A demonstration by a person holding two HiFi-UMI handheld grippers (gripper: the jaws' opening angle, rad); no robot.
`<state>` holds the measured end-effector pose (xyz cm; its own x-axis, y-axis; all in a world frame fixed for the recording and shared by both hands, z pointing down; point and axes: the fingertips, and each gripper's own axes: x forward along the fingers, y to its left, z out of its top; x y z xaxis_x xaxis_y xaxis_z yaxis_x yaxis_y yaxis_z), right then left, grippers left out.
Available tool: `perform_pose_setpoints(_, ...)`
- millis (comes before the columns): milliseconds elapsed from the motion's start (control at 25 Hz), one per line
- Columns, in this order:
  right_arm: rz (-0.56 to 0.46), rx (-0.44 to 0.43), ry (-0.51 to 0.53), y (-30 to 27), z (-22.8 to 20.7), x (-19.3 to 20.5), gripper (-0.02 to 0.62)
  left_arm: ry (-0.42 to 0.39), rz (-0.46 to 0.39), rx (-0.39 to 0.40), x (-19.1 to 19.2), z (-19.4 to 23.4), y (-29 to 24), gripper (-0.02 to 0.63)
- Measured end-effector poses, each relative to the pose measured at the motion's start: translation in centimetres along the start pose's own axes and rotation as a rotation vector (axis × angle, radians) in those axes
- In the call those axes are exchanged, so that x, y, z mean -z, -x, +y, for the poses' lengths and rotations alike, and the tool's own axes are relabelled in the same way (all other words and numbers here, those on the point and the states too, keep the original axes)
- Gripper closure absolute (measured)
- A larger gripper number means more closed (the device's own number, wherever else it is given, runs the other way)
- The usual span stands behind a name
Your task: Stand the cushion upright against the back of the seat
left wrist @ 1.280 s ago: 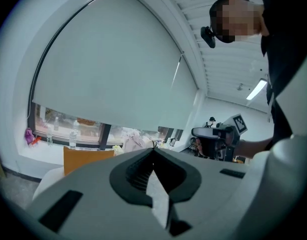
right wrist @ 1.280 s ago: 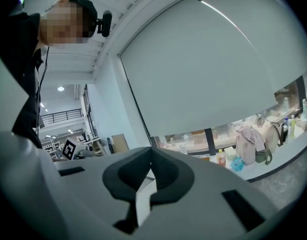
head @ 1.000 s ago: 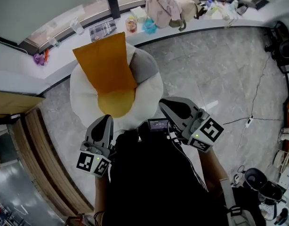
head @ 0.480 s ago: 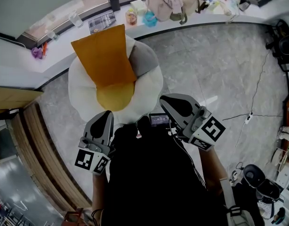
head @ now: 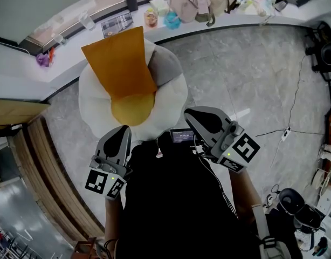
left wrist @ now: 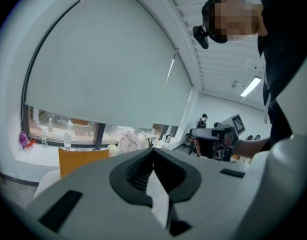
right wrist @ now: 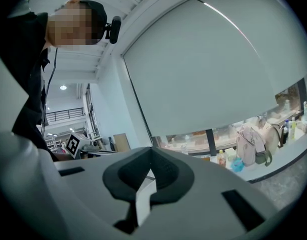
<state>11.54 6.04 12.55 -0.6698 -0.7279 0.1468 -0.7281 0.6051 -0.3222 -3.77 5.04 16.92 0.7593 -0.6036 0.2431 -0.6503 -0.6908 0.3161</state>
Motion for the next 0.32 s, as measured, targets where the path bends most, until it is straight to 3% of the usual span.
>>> perform_pose_setpoints(320,-0.025,0.004,-0.010,-0.04,-0.45,-0.69,0.578,0.007,0.005,-0.002,0.32,-0.01,-0.43,0.594)
